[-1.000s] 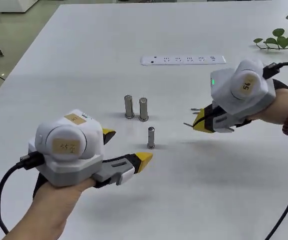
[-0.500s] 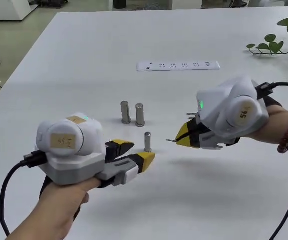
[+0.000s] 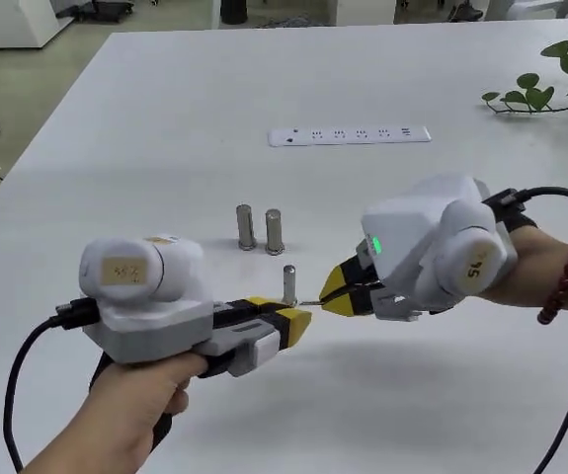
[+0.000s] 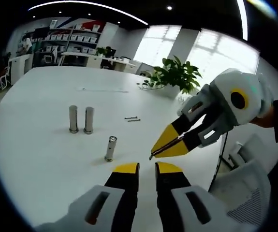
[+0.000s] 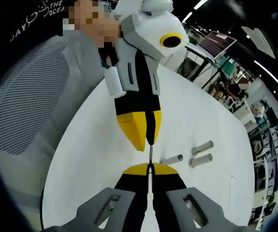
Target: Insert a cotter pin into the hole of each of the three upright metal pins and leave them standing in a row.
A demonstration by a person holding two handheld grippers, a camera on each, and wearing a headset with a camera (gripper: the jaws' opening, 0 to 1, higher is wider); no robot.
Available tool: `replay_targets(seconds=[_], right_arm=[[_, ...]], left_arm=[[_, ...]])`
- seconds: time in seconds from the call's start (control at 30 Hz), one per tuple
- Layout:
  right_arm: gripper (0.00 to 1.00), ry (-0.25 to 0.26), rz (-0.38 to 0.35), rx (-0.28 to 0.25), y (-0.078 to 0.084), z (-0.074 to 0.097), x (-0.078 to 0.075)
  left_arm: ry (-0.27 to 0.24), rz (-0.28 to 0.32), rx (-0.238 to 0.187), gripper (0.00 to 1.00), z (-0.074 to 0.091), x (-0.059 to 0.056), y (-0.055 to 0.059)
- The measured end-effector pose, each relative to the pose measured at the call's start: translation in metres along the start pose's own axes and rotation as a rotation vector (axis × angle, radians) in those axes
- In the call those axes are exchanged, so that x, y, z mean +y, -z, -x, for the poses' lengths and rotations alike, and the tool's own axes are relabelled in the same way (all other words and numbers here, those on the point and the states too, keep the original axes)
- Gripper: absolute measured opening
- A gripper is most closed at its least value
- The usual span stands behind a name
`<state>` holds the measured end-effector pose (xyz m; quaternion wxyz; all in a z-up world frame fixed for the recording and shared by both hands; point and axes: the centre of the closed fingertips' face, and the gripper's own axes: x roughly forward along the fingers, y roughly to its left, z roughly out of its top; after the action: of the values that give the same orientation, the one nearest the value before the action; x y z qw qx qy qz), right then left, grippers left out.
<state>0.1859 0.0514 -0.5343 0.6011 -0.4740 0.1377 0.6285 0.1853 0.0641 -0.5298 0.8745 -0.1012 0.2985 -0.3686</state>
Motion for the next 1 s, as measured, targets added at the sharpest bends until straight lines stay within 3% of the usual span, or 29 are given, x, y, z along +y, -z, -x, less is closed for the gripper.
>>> replay_targets(seconds=[0.37,0.67,1.0], right_arm=[[0.00,-0.009,0.050,-0.008,-0.011,-0.001,0.006],[0.00,-0.008,0.062,-0.002,-0.012,-0.002,0.007],[0.00,-0.022,0.030,-0.024,-0.012,-0.004,0.010]], left_arm=[[0.048,0.084,-0.023,0.01,0.001,-0.008,-0.002],[0.043,0.083,-0.018,0.00,0.000,-0.007,0.000],[0.045,-0.028,-0.003,0.00,0.001,-0.010,0.003]])
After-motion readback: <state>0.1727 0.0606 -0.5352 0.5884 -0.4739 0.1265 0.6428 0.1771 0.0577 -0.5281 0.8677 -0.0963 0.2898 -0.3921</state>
